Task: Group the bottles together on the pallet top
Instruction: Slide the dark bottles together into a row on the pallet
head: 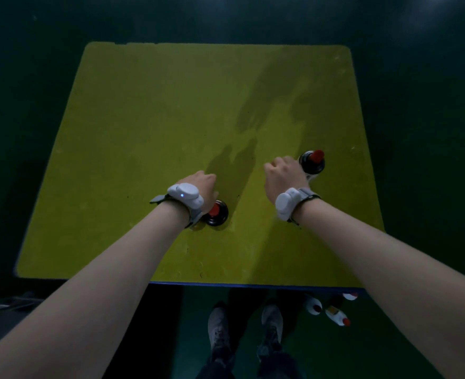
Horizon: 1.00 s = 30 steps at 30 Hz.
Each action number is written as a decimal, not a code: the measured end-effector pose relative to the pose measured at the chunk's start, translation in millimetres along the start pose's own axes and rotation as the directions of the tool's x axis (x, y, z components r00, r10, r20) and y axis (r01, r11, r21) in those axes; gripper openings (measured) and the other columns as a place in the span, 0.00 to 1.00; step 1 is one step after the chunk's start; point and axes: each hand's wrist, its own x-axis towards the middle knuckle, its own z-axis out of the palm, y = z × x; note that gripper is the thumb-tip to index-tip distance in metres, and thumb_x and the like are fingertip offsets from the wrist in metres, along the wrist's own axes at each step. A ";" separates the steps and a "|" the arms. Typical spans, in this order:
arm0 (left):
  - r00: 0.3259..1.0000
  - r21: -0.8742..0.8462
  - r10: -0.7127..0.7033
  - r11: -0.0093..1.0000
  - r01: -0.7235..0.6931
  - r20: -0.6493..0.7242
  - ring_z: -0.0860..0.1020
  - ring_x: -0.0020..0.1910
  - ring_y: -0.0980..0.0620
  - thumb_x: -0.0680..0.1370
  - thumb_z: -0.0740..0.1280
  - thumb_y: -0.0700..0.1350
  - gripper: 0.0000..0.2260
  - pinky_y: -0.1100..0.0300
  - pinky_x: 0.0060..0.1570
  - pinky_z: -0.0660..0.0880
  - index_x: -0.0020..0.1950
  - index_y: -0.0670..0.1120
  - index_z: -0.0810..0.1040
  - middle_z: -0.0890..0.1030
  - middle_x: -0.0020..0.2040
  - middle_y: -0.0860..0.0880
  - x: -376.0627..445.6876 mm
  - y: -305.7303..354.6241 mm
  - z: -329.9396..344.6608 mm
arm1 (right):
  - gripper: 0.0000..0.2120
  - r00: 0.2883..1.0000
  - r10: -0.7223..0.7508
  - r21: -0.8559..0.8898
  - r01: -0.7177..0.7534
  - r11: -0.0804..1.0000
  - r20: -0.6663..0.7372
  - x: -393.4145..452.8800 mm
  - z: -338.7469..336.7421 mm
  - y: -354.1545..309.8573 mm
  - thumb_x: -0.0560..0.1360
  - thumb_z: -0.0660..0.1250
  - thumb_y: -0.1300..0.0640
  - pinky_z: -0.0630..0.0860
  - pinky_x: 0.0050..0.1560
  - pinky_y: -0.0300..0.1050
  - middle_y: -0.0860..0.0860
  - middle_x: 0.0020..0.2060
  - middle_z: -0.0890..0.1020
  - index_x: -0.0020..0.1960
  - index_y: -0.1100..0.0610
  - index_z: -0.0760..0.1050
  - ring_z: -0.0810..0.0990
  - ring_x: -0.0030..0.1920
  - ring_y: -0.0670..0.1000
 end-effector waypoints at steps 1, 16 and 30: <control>0.999 -0.004 0.018 1.000 -0.019 -0.029 0.78 0.48 0.39 0.84 0.63 0.49 0.11 0.52 0.43 0.73 0.61 0.45 0.76 0.78 0.59 0.42 5.8 7.6 -3.4 | 0.07 0.999 0.039 -0.066 -0.040 0.997 -0.009 2.4 -1.1 11.6 0.75 0.61 0.63 0.73 0.60 0.58 0.59 0.51 0.80 0.49 0.58 0.76 0.75 0.55 0.61; 0.989 0.014 0.025 1.000 -0.023 -0.145 0.80 0.52 0.42 0.85 0.60 0.52 0.12 0.46 0.50 0.81 0.60 0.46 0.77 0.78 0.57 0.45 -9.1 46.7 14.2 | 0.06 0.983 0.175 0.071 -0.178 0.981 0.050 -11.5 28.4 90.7 0.81 0.65 0.64 0.76 0.43 0.49 0.60 0.51 0.78 0.57 0.63 0.75 0.81 0.49 0.59; 0.994 -0.047 -0.063 0.997 0.059 -0.089 0.77 0.59 0.39 0.82 0.64 0.60 0.21 0.44 0.57 0.79 0.67 0.46 0.75 0.75 0.62 0.43 -90.4 -13.7 19.3 | 0.06 0.979 -0.078 0.240 0.032 0.970 0.186 -50.4 13.7 -21.8 0.82 0.61 0.62 0.72 0.40 0.48 0.59 0.52 0.76 0.55 0.63 0.75 0.73 0.42 0.56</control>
